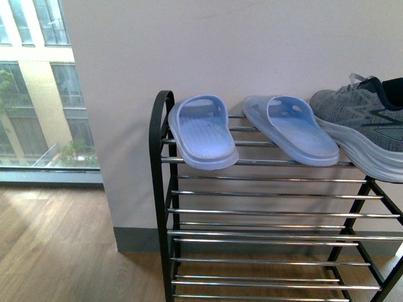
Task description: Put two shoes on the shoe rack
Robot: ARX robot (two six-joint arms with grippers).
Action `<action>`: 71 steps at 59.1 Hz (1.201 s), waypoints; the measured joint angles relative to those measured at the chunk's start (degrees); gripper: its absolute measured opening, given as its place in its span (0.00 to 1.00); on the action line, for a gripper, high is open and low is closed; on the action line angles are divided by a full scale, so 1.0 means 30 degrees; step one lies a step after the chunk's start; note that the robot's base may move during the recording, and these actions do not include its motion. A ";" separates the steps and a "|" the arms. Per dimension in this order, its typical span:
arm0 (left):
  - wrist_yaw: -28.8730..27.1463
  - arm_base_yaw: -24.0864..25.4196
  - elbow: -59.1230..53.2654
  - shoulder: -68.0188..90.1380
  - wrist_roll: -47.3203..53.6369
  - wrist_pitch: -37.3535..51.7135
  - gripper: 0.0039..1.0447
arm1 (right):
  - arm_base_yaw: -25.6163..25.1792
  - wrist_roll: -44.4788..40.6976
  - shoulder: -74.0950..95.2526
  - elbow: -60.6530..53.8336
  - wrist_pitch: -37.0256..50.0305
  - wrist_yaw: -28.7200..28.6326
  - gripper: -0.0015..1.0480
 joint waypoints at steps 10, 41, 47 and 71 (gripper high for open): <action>0.1778 0.1727 -0.0998 -0.2208 0.0015 -0.1268 0.01 | 0.0000 0.0000 -0.1967 -0.1406 -0.0328 0.0000 0.39; 0.1938 0.1916 -0.2441 -0.7497 0.0029 -0.4714 0.01 | 0.0000 0.0029 -0.9355 -0.2361 -0.6608 0.0007 0.02; 0.1938 0.1923 -0.2441 -0.8444 0.0029 -0.5632 0.01 | 0.0000 0.0029 -1.0528 -0.2368 -0.7694 0.0007 0.02; 0.1938 0.1923 -0.2441 -1.1256 0.0029 -0.8415 0.01 | 0.0000 0.0029 -1.4032 -0.2368 -1.1089 0.0007 0.02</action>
